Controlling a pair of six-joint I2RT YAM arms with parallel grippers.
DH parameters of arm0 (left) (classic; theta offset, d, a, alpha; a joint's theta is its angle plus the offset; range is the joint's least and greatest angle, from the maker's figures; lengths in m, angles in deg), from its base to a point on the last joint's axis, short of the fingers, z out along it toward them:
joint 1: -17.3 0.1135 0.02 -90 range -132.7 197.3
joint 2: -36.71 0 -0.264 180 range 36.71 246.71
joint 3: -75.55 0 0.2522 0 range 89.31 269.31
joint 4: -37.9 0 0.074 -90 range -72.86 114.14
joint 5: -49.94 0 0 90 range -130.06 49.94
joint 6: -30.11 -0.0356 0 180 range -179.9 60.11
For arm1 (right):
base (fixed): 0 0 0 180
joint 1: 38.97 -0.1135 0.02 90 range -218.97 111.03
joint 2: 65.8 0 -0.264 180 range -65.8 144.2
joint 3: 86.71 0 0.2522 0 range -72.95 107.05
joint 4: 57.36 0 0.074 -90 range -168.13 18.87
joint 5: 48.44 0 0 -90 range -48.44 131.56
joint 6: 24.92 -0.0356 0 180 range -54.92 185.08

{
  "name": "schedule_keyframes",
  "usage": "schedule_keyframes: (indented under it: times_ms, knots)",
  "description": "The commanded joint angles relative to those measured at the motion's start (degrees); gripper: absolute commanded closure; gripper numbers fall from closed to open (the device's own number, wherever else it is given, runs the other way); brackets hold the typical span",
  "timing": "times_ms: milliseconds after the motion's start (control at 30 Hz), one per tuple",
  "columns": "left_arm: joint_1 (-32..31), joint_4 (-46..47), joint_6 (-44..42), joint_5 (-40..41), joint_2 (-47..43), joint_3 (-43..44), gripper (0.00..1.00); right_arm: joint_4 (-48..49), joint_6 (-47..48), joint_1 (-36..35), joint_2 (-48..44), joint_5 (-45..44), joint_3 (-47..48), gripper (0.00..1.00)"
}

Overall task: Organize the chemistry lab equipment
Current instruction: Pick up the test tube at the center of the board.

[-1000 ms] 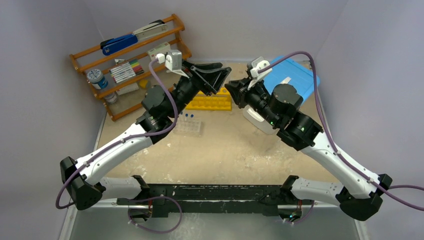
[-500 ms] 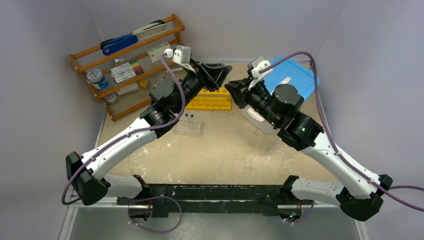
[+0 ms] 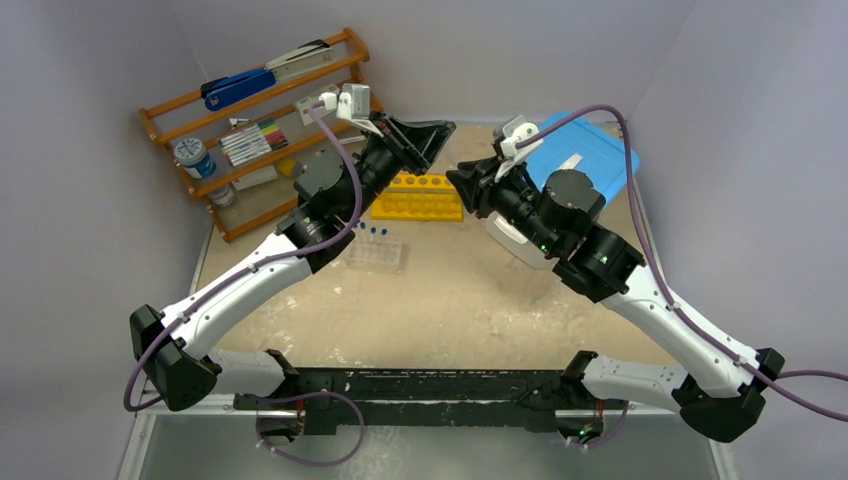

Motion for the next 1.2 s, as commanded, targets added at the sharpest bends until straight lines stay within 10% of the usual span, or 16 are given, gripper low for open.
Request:
schedule_keyframes:
  times_ms: [0,367,667,1167]
  knots:
    - [2.2,1.5,5.1,4.0,-2.2,0.1,0.99,4.5,-0.1,-0.3,-1.7,0.2,-0.6,0.65]
    - [15.3,0.7,28.8,-7.1,2.8,-3.0,1.0,13.7,-1.3,-0.3,-11.1,-8.3,-9.6,0.42]
    - [17.2,34.1,69.7,-12.8,13.6,-21.0,1.0,34.6,9.5,-0.3,-17.9,-8.9,-24.4,0.41]
    - [15.6,21.8,87.1,-6.7,4.3,-23.2,1.0,46.3,17.1,-2.3,-8.8,-5.8,-26.9,0.41]
